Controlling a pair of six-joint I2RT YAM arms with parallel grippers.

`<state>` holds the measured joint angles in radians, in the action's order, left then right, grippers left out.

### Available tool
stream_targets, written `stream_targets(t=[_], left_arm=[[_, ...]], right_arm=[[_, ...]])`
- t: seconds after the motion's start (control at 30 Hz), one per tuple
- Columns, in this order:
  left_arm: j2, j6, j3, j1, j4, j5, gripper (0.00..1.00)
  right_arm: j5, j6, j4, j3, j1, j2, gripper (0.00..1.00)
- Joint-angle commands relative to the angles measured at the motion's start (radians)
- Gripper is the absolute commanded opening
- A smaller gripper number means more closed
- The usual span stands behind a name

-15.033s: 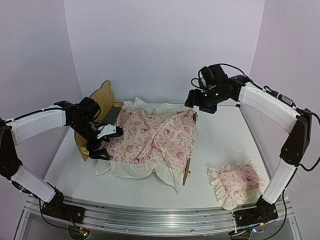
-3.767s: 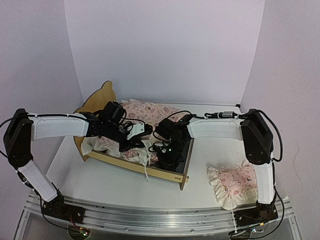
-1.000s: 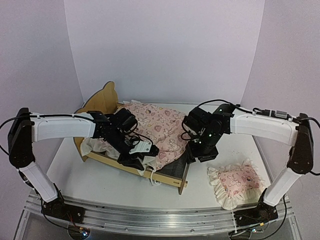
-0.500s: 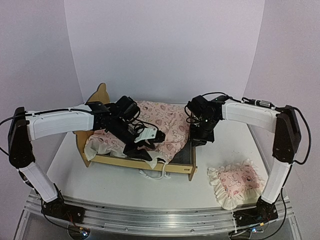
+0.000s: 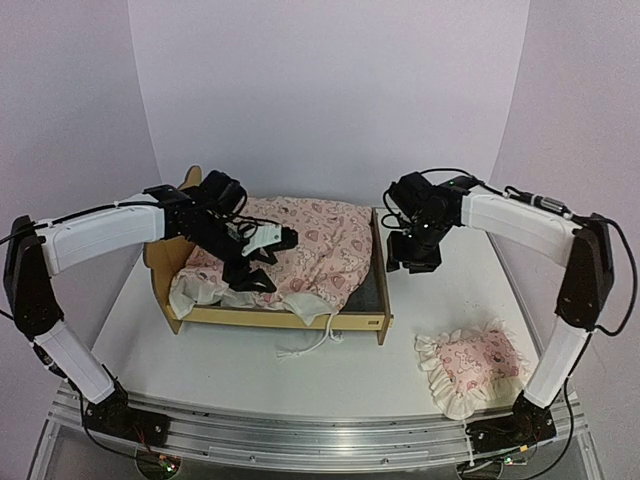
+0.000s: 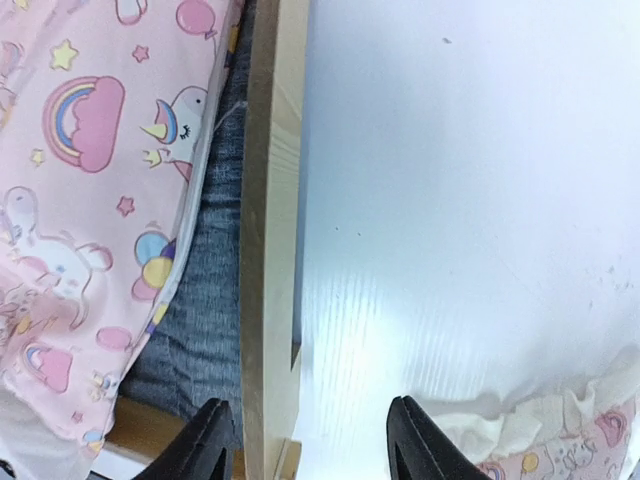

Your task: Set up the pet bed

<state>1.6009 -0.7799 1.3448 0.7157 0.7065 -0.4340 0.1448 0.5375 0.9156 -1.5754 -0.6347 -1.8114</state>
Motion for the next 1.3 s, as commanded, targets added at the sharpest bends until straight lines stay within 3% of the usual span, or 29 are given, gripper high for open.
stream_targets(t=[0.0, 0.17, 0.4, 0.5, 0.63, 0.73, 0.97, 1.17, 1.2, 1.27], left_arm=[[-0.105, 0.018, -0.035, -0.086, -0.019, 0.145, 0.72], [-0.135, 0.012, -0.107, -0.154, -0.032, 0.254, 0.73], [-0.170, 0.017, -0.167, -0.229, -0.072, 0.247, 0.73], [-0.172, 0.026, -0.165, -0.229, -0.061, 0.218, 0.73], [-0.168, 0.038, -0.157, -0.229, -0.054, 0.178, 0.73], [-0.175, 0.035, -0.155, -0.229, -0.049, 0.122, 0.72], [-0.186, -0.022, -0.215, -0.229, -0.074, 0.122, 0.71], [-0.182, -0.044, -0.238, -0.230, -0.096, 0.121, 0.71], [-0.180, -0.047, -0.240, -0.230, -0.096, 0.121, 0.71], [-0.180, -0.049, -0.242, -0.229, -0.096, 0.119, 0.71]], right_arm=[[0.037, 0.113, 0.020, 0.046, -0.071, 0.151, 0.57], [-0.109, 0.173, -0.172, 0.047, -0.200, 0.095, 0.66], [-0.241, 0.272, -0.288, 0.018, -0.221, -0.075, 0.61], [-0.255, 0.273, -0.305, 0.014, -0.220, -0.114, 0.48], [-0.213, 0.264, -0.305, 0.027, -0.219, -0.104, 0.16], [-0.178, 0.260, -0.294, 0.074, -0.211, -0.052, 0.01], [-0.069, 0.259, -0.215, 0.259, -0.132, 0.146, 0.00], [-0.095, 0.207, -0.210, 0.259, -0.096, 0.164, 0.00], [-0.110, 0.196, -0.210, 0.246, -0.096, 0.148, 0.02], [-0.134, 0.186, -0.208, 0.220, -0.096, 0.127, 0.14]])
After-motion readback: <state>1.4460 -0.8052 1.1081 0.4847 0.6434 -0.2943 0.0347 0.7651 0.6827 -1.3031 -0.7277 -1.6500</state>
